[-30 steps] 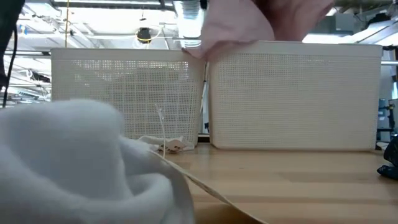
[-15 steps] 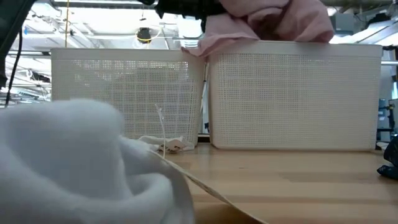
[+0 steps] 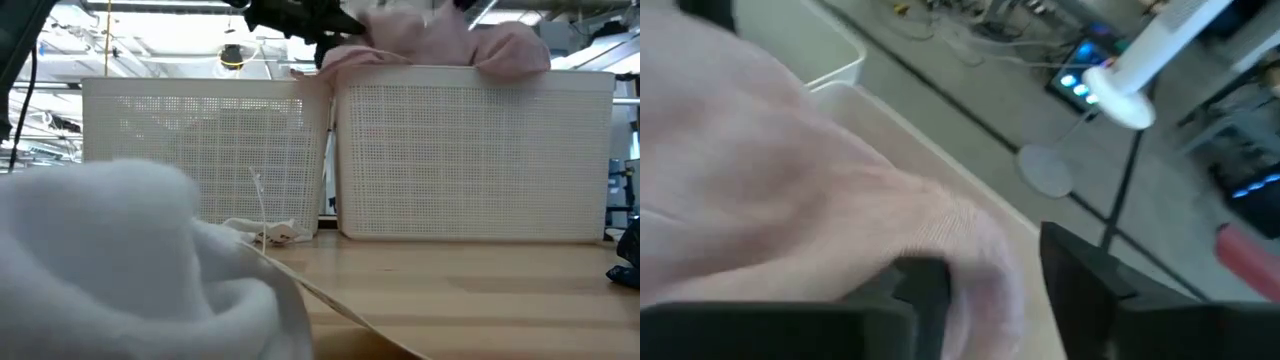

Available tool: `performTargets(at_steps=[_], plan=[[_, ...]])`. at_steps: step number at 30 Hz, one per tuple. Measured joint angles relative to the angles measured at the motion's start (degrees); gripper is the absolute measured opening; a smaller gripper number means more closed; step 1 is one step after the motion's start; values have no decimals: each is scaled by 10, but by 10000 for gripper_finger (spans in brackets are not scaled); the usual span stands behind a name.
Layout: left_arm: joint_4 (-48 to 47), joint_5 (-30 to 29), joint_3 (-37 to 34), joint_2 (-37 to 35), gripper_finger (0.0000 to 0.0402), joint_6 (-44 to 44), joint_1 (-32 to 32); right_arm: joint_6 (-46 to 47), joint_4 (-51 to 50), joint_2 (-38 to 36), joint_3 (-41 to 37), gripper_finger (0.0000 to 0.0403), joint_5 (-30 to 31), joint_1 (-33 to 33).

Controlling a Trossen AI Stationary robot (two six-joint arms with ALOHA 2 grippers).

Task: Sort clothes
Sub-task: Put the pink shirt into the right white laundry organizer, then put the white sock into the right white laundry organizer

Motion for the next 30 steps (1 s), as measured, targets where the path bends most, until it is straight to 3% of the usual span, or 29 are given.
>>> performTargets(at_steps=[7, 24, 30], plan=[[-77, 16, 0, 0, 221, 30, -3, 5, 7, 0, 0, 235, -87, 1], [-234, 11, 0, -60, 223, 138, -70, 27, 10, 0, 0, 228, -105, 89], [-319, -52, 0, -100, 223, 172, -133, 51, 10, 2, 0, 228, -124, 138]])
